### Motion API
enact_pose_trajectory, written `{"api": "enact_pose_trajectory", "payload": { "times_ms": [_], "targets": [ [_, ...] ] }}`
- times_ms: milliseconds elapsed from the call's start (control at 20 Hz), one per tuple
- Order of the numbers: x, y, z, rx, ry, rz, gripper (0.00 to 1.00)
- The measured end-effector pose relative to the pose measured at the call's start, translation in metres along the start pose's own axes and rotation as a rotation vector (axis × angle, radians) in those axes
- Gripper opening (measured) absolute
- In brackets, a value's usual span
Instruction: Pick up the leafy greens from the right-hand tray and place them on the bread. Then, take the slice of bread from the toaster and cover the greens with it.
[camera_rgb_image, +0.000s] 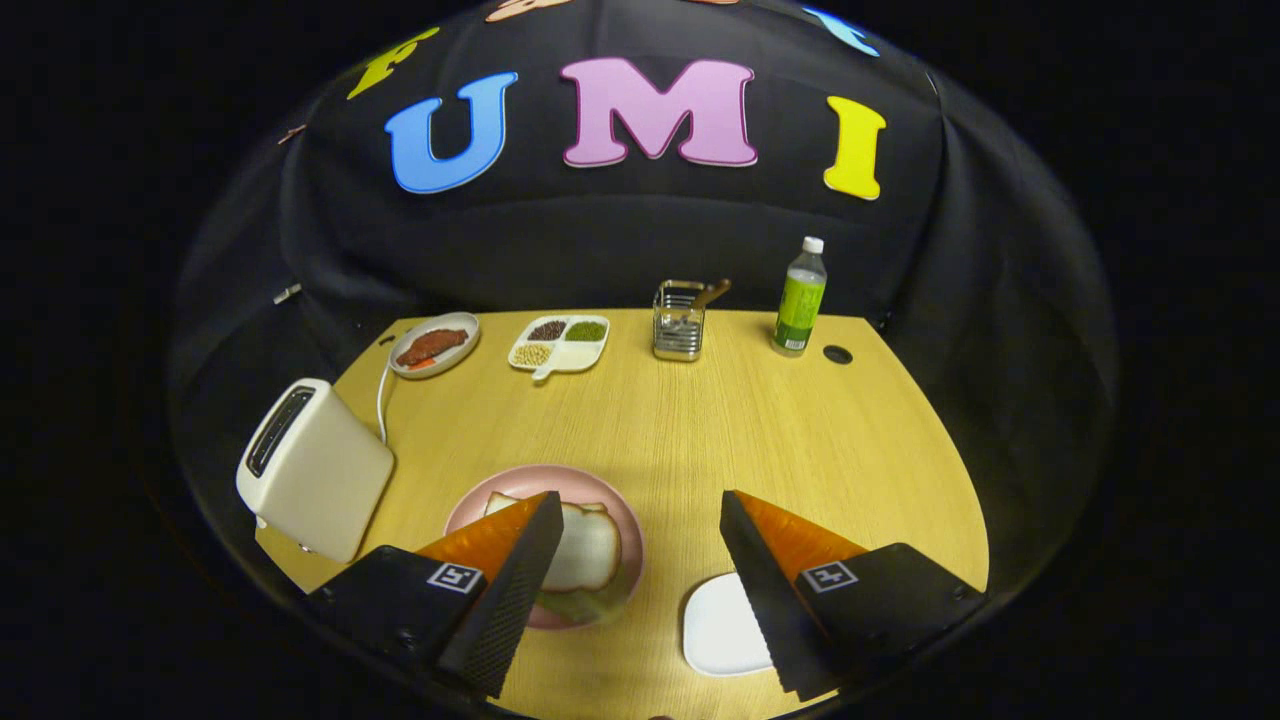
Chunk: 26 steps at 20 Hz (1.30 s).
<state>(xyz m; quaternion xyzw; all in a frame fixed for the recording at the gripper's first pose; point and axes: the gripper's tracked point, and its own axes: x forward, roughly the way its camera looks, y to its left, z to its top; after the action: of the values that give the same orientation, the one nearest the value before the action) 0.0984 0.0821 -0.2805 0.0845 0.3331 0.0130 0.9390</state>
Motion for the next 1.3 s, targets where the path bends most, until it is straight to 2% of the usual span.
{"api": "enact_pose_trajectory", "payload": {
  "times_ms": [400,800,1100,1300],
  "targets": [
    [-0.062,-0.024,0.052,0.019,-0.147,0.120,0.99],
    [-0.140,-0.065,0.102,-0.048,-0.326,0.153,0.99],
    [-0.189,-0.082,0.111,-0.079,-0.433,0.182,0.99],
    [-0.205,-0.101,0.104,-0.063,-0.448,0.168,0.99]
  ]
}}
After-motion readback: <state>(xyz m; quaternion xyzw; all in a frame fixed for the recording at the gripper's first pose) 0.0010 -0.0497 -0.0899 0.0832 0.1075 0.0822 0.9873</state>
